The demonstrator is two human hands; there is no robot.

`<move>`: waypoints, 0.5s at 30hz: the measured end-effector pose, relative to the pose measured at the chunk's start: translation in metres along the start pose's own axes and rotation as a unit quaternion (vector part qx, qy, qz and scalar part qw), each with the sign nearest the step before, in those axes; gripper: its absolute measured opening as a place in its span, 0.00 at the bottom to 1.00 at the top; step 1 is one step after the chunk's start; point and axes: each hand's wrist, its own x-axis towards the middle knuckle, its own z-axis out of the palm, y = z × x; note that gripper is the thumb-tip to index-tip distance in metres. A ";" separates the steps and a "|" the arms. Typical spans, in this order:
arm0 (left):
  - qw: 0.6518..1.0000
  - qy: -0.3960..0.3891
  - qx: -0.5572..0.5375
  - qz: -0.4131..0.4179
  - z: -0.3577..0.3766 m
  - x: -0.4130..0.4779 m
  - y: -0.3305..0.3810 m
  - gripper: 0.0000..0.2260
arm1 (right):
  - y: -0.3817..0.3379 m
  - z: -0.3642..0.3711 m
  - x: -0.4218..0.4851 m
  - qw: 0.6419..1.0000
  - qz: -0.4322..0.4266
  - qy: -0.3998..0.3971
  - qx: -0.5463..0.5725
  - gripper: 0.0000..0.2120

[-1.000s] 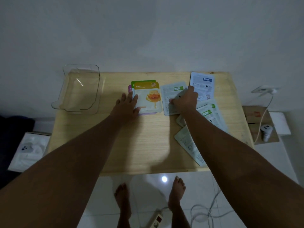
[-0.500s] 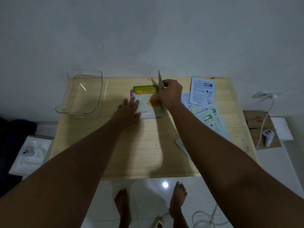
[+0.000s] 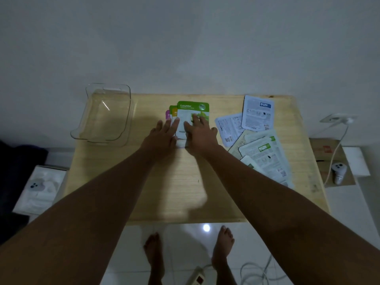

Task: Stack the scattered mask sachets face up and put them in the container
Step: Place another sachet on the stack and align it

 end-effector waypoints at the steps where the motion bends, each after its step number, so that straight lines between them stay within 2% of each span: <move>1: 1.000 0.004 0.017 0.007 0.002 0.000 -0.002 0.28 | 0.001 0.005 -0.001 1.000 -0.002 0.001 -0.010 0.33; 4: 0.999 0.017 0.046 0.014 0.009 -0.001 -0.005 0.30 | 0.004 0.013 -0.003 1.000 0.000 0.025 -0.017 0.33; 6: 0.999 0.022 0.049 0.008 0.009 -0.001 -0.003 0.28 | 0.009 0.011 0.001 0.999 -0.008 0.040 0.005 0.28; 8: 0.998 0.028 0.048 0.006 0.008 -0.001 -0.001 0.26 | 0.015 0.001 0.003 0.994 -0.040 0.060 0.083 0.22; 10: 0.999 0.032 0.032 -0.003 0.006 0.000 0.005 0.25 | 0.028 -0.011 0.004 0.975 -0.068 0.126 0.171 0.17; 12: 0.999 0.040 0.002 -0.014 0.005 0.000 0.011 0.24 | 0.048 -0.026 0.007 0.964 -0.028 0.185 0.189 0.17; 15: 0.999 0.050 -0.013 0.002 0.006 0.001 0.017 0.26 | 0.085 -0.044 0.009 0.972 0.125 0.168 0.108 0.24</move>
